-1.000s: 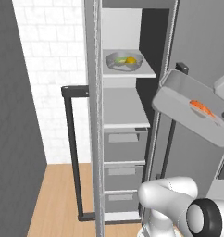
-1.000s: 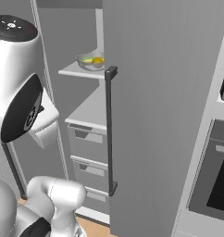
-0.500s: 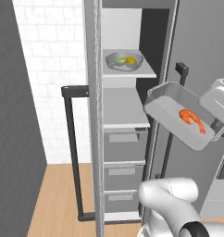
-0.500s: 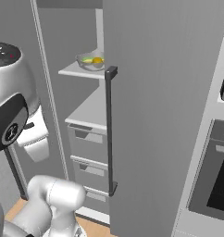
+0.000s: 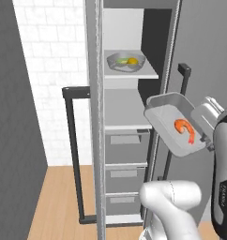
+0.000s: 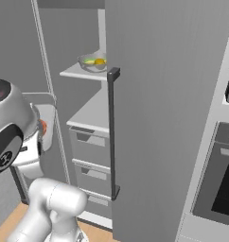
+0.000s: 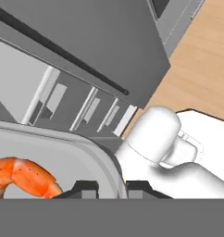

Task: Take the meat container that has the shrimp and place it on the second highest rack of the freezer. Then take the vegetable container that has the corn and lemon and place it on the highest rack of the freezer.

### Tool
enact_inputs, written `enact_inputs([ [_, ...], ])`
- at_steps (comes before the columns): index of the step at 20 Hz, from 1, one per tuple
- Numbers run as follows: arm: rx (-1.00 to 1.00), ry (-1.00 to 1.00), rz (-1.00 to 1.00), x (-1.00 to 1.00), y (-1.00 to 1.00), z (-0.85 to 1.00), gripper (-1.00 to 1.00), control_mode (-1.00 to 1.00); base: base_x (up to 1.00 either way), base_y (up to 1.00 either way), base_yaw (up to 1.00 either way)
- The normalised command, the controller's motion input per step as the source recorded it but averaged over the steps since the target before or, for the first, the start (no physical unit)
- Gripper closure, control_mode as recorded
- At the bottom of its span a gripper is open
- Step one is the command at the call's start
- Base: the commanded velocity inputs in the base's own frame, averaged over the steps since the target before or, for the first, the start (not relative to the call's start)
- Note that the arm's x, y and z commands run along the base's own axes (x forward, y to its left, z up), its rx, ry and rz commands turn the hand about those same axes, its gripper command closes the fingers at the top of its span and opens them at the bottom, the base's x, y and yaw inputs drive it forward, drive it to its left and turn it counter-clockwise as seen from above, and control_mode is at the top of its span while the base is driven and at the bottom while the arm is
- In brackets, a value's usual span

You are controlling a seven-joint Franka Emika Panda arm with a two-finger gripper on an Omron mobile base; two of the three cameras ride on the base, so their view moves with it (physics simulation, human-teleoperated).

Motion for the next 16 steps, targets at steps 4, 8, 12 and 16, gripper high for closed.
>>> enact_inputs([
  [4,0.01,0.03,-0.24,0.45,0.05,-0.26,1.00,-1.00,0.00,0.00,0.00],
  [8,0.00,0.00,-0.21,0.46,0.03,-0.36,1.00,-1.00,0.00,0.00,0.00],
  [12,0.02,-0.06,-0.21,0.31,0.06,-0.29,1.00,-1.00,0.00,0.00,0.00],
  [16,0.17,-0.08,-0.01,0.21,0.01,-0.17,1.00,-1.00,0.00,0.00,0.00],
])
